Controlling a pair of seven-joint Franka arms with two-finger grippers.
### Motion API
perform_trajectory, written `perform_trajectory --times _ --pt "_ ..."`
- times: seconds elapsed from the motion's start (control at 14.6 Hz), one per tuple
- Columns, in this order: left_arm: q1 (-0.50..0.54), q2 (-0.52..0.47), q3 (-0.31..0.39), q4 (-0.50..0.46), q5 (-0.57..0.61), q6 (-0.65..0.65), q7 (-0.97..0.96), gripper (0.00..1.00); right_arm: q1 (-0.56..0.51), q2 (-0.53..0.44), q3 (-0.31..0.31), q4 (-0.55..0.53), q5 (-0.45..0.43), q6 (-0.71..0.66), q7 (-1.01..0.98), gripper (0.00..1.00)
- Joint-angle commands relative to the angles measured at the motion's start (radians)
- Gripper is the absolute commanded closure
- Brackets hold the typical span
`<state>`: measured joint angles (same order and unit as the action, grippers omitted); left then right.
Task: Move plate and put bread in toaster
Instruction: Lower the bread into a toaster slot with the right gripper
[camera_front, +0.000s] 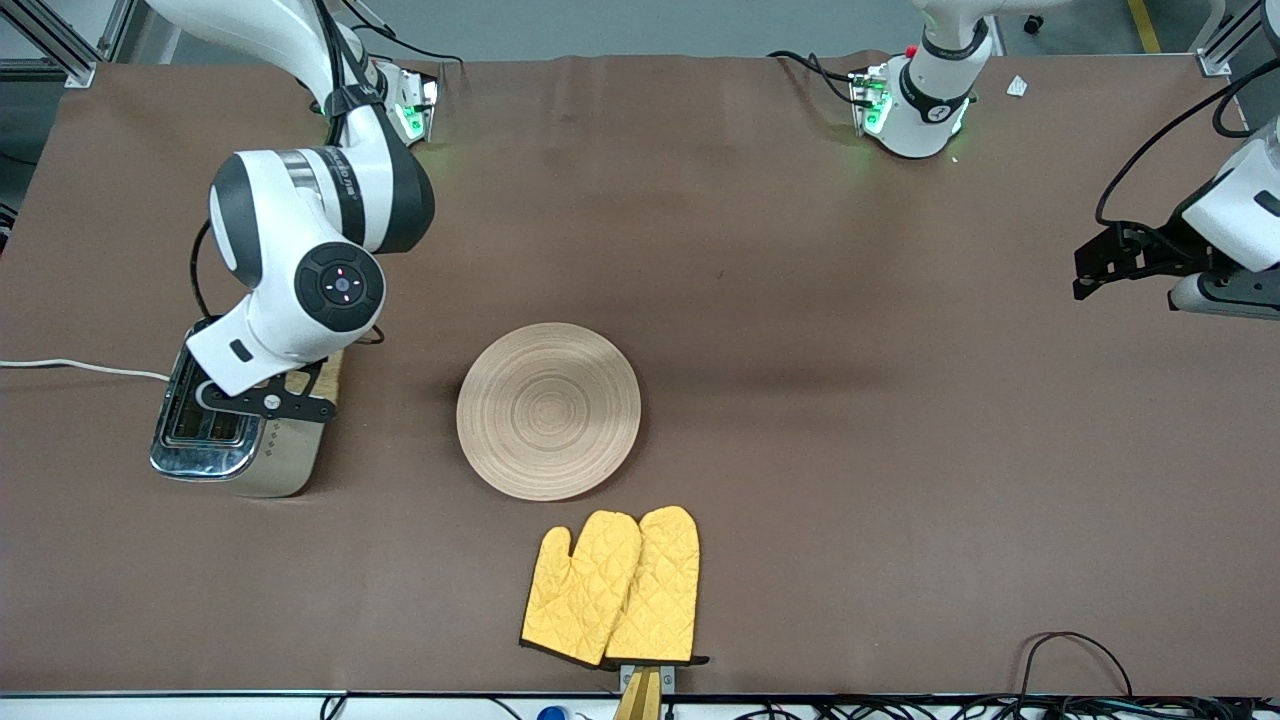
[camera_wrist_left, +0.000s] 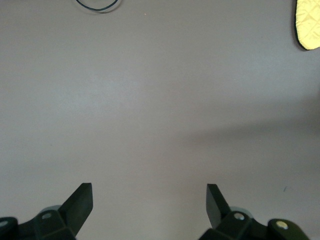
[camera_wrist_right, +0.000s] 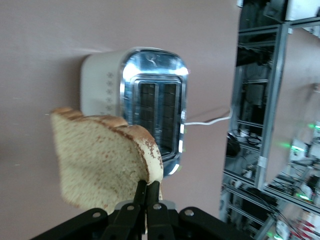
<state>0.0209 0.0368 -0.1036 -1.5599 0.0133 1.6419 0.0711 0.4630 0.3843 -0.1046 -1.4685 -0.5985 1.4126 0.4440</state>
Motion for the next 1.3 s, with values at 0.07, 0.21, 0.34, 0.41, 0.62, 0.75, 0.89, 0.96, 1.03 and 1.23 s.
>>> perform_trajectory --times 0.07,0.21,0.34,0.41,0.62,0.75,0.89,0.96,1.03,1.23 --pt "-0.001 -0.017 -0.002 -0.016 0.004 0.010 -0.004 0.00 -0.042 -0.008 0.003 -0.018 -0.102 -0.059 -0.013 1.00" --pt "-0.002 -0.017 -0.002 -0.016 0.007 0.012 -0.004 0.00 -0.079 -0.007 0.003 -0.022 -0.128 -0.063 -0.016 1.00" --pt "0.001 -0.014 -0.002 -0.015 0.008 0.013 -0.002 0.00 -0.112 -0.007 0.003 -0.022 -0.151 -0.063 -0.019 1.00" --pt "0.001 -0.014 -0.002 -0.016 0.008 0.013 -0.002 0.00 -0.115 -0.004 0.003 -0.022 -0.164 -0.063 -0.018 1.00" --pt "0.001 -0.015 -0.002 -0.016 0.008 0.013 -0.002 0.00 -0.125 0.013 0.003 -0.024 -0.188 -0.061 -0.013 1.00" --pt "0.001 -0.015 -0.002 -0.016 0.008 0.013 -0.002 0.00 -0.124 0.031 0.003 -0.030 -0.199 -0.061 -0.005 1.00" --pt "0.001 -0.015 -0.002 -0.016 0.008 0.013 -0.002 0.00 -0.126 0.045 0.003 -0.030 -0.199 -0.050 -0.001 1.00" --pt "0.001 -0.015 -0.002 -0.016 0.008 0.013 -0.002 0.00 -0.126 0.048 0.003 -0.030 -0.199 -0.047 0.005 1.00" --pt "-0.001 -0.015 -0.002 -0.016 0.008 0.013 -0.002 0.00 -0.124 0.056 0.005 -0.029 -0.201 -0.046 0.008 1.00" --pt "-0.002 -0.015 -0.002 -0.016 0.008 0.013 -0.002 0.00 -0.118 0.074 0.005 -0.027 -0.201 -0.044 0.045 1.00"
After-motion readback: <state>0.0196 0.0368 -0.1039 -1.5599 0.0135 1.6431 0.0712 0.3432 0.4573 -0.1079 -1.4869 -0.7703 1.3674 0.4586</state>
